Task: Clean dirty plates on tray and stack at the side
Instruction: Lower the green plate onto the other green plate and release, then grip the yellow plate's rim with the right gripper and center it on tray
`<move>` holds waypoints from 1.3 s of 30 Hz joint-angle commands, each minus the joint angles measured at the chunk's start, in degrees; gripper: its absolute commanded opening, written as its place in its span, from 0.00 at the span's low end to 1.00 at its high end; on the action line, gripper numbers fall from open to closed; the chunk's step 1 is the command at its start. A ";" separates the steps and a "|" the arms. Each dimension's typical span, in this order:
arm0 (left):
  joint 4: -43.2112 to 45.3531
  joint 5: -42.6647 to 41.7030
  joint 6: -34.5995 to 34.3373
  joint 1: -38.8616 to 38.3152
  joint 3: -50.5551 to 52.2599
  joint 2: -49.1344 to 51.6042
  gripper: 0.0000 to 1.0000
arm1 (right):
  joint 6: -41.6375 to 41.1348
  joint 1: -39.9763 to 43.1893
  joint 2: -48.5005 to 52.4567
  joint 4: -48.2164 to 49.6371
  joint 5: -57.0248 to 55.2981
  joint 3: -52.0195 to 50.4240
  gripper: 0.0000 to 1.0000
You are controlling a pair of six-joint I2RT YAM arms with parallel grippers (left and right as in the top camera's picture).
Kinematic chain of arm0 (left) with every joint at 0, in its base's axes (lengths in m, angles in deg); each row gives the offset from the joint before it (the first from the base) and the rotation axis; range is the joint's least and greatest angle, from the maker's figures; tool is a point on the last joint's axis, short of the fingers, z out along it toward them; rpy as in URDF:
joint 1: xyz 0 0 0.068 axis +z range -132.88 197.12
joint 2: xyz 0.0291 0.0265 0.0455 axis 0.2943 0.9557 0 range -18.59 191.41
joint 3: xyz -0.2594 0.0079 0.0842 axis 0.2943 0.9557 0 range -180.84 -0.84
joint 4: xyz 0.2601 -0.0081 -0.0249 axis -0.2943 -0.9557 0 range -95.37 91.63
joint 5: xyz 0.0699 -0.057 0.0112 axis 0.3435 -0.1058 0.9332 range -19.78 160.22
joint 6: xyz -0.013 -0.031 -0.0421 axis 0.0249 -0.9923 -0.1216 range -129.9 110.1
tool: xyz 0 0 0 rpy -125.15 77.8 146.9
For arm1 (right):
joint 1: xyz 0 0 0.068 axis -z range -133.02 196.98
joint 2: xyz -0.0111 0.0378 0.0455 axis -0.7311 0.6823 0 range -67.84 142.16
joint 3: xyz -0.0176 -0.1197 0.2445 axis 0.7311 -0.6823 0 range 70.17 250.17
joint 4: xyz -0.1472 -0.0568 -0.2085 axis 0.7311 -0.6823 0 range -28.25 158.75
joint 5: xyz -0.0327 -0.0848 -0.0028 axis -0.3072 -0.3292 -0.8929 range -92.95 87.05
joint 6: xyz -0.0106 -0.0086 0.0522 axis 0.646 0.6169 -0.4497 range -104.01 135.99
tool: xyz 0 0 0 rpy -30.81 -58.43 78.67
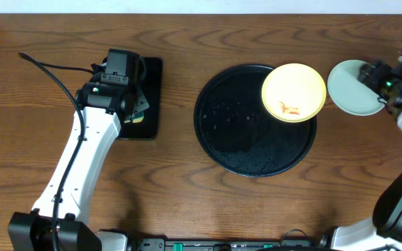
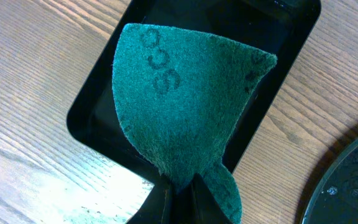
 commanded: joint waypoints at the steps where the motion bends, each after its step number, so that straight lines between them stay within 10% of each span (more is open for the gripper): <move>1: 0.04 0.26 1.03 0.26 0.22 -0.07 0.07 | 13.97 -5.42 -1.29 -0.02 4.50 0.33 0.76; 6: 0.07 -0.63 1.05 0.26 0.22 -0.07 0.07 | 27.47 -12.07 2.45 -0.17 1.92 0.33 0.81; 22: 0.07 -1.22 1.49 0.26 0.22 -0.07 0.07 | 31.61 -16.31 11.54 6.34 -14.86 0.33 0.79; 30: 0.04 -1.22 1.49 0.26 0.22 -0.07 0.07 | 31.43 -16.33 13.81 4.98 -13.22 0.33 0.58; 39: 0.04 -1.22 1.49 0.26 0.22 -0.07 0.07 | 31.34 -16.37 13.49 3.30 -13.40 0.35 0.01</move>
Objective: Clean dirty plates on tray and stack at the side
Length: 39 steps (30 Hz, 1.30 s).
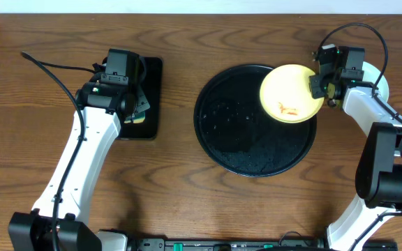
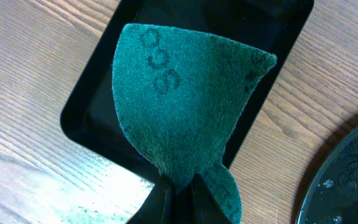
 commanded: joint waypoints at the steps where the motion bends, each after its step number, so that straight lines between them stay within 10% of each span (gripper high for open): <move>1: 0.04 0.13 0.39 0.26 0.24 -0.07 0.07 | -0.28 -0.42 -0.11 -0.76 0.17 0.09 0.01; 28: 0.85 -9.94 4.90 0.26 0.24 -0.07 0.07 | -45.05 -18.01 -9.49 -24.63 0.76 -2.89 0.02; 32: 0.81 -9.94 4.90 0.26 0.24 -0.07 0.08 | -45.00 -19.61 -10.05 -25.79 -0.26 -2.93 0.45; 39: 0.74 -9.94 4.90 0.26 0.24 -0.07 0.08 | -33.64 -20.00 -11.80 -25.14 -1.11 -0.15 0.57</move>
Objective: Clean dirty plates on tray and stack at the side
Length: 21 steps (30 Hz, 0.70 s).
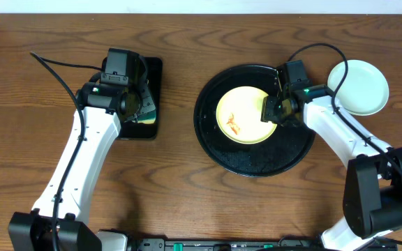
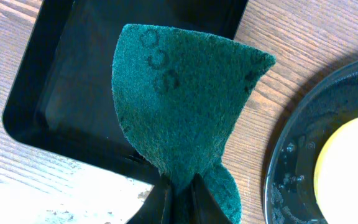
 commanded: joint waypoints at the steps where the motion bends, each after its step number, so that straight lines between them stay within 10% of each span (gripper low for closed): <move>1: -0.13 -0.57 0.57 0.26 0.24 -0.07 0.07 | 8.87 -0.22 -2.12 1.42 -2.38 2.89 0.57; 6: -0.15 -2.71 0.79 0.26 0.24 -0.07 0.08 | 22.23 -0.07 -1.05 6.19 -2.71 2.84 0.66; 21: 0.07 -8.72 4.63 0.26 0.24 -0.04 0.07 | 28.17 2.75 10.54 8.50 -2.23 2.82 0.47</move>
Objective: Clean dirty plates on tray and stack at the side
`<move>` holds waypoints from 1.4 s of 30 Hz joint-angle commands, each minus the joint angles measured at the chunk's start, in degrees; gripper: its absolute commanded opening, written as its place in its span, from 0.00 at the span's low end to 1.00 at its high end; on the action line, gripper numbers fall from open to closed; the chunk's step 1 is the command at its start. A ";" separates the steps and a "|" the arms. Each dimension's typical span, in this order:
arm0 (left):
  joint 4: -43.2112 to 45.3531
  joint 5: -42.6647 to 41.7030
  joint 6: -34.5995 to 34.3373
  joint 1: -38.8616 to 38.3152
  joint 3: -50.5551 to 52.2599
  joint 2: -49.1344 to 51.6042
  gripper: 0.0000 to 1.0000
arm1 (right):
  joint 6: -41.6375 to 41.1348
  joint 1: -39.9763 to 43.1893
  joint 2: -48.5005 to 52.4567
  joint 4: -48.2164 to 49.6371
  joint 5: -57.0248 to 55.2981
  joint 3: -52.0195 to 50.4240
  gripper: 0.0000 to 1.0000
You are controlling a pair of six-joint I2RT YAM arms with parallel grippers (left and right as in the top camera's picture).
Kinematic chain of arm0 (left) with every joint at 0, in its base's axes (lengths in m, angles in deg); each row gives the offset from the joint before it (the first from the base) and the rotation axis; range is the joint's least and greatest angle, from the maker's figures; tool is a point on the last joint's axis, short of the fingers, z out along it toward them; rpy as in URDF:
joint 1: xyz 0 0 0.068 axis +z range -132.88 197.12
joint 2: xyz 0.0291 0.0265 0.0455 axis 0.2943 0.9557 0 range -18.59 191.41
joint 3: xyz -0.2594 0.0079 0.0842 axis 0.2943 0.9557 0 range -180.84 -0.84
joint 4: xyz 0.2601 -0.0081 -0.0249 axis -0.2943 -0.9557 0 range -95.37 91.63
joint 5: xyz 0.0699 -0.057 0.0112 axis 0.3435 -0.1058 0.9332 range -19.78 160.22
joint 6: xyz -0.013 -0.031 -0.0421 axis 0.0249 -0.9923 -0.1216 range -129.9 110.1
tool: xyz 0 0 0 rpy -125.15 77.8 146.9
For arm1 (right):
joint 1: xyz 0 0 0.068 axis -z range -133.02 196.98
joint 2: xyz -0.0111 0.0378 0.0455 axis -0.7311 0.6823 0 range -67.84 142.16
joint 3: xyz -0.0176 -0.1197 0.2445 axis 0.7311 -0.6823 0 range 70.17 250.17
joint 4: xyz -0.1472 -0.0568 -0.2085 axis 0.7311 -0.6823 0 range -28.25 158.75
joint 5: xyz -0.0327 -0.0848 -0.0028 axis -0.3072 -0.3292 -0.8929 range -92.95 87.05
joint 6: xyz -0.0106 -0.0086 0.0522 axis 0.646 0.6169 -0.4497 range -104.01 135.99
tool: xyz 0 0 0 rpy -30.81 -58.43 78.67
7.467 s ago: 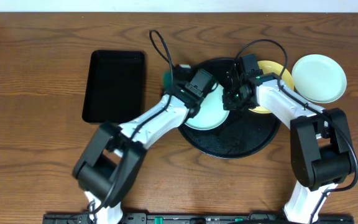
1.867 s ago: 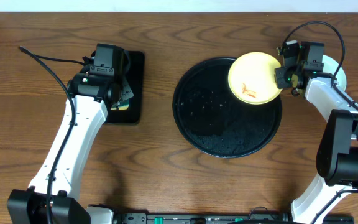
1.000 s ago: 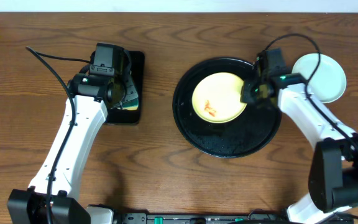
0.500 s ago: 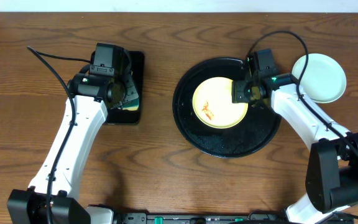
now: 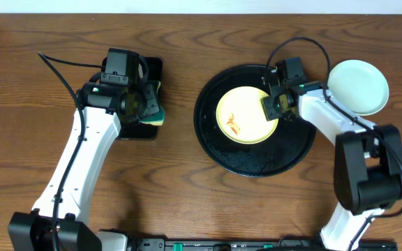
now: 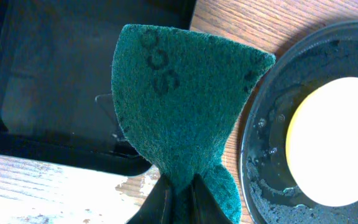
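A yellow plate with orange smears lies in the middle of the round black tray. My right gripper sits at the plate's right rim, shut on it. My left gripper is shut on a green scouring sponge and hangs over the right edge of the small black rectangular tray. In the left wrist view the sponge fans up from the gripper. To its right are the wet round tray and the yellow plate.
A pale green plate rests on the wooden table right of the round tray. The small rectangular tray shows a bare wet floor. A strip of bare wood separates the two trays.
My left gripper has moved right with the sponge, from over the small tray to its right edge, nearer the round tray. The yellow plate and my right gripper stay almost where they were.
First my right gripper was at the pale green plate on the table, and the yellow plate sat at the round tray's upper right. Then the gripper was at the yellow plate's rim. Later the plate lay mid-tray. My left gripper held the sponge throughout.
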 commanded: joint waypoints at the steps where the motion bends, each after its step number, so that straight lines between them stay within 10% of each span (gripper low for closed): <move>1: 0.02 -0.76 1.18 0.26 0.24 -0.04 0.08 | 1.42 0.59 1.42 0.35 0.09 0.74 0.40; 5: 0.00 -1.66 1.18 0.24 0.24 -0.04 0.07 | -0.04 0.59 1.51 -0.11 0.31 0.74 0.01; 20: 1.20 -12.46 -1.14 -7.85 0.26 2.14 0.08 | -34.75 -2.19 1.51 -6.27 5.27 0.07 0.01; 42: 17.05 -8.15 -11.72 -18.29 0.24 8.61 0.07 | -39.52 -10.95 1.53 -2.29 -1.55 -0.61 0.01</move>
